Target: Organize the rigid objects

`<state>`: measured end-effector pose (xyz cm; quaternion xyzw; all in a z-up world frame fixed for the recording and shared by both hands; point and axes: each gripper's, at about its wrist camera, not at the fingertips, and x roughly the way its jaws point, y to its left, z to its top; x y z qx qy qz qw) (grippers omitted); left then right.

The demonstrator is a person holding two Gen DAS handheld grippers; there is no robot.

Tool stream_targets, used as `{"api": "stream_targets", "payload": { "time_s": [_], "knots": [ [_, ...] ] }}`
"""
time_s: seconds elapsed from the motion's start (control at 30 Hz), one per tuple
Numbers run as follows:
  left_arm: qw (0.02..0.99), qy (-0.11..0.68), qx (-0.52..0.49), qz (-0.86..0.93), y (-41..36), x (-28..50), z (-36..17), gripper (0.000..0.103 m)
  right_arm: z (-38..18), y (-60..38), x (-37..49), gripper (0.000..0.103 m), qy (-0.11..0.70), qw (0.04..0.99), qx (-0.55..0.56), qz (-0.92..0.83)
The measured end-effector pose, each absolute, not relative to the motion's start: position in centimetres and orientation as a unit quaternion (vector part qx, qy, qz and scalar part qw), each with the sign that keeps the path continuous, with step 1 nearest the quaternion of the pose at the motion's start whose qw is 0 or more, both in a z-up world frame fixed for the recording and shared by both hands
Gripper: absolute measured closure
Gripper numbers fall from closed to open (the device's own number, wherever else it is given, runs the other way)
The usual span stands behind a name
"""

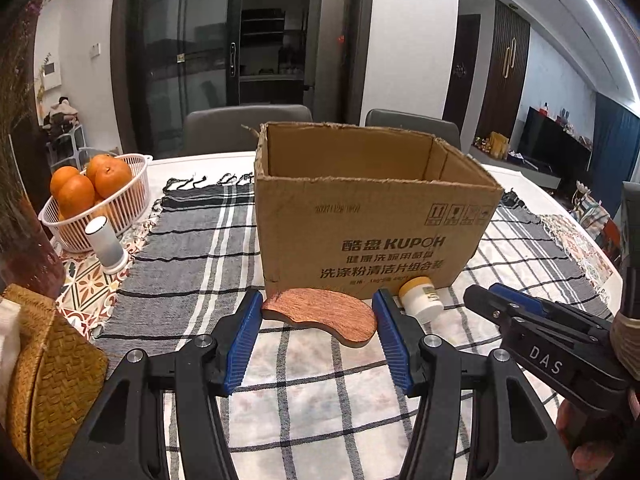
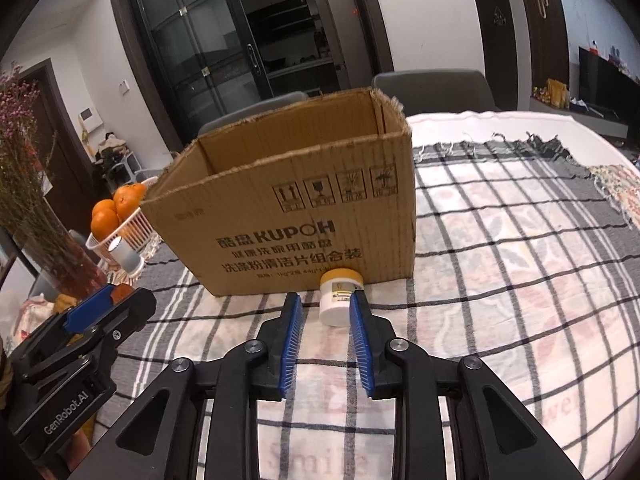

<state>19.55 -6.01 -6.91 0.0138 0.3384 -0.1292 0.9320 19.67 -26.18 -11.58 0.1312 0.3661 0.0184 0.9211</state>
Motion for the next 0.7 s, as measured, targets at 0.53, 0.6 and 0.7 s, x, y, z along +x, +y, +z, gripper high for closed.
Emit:
{"api": "stream_targets", "payload": {
  "time_s": [0.53, 0.6, 0.7],
  "knots": [
    [0.925, 0.358, 0.034, -0.119, -6.6, 22.3, -10.3, 0.047, -15.8, -26.8, 23.7, 0.058, 0.401, 0.906, 0.137, 0.018],
    [0.925, 0.36, 0.035, -0.117, -6.5, 22.6, -10.6, 0.047, -16.3, -26.8, 24.2, 0.057, 0.406, 0.903, 0.139, 0.019],
    [0.924, 0.363, 0.037, -0.115, -6.5, 23.0, -11.0, 0.047, -16.9, -26.9, 24.8, 0.057, 0.41, 0.901, 0.139, 0.02]
  ]
}}
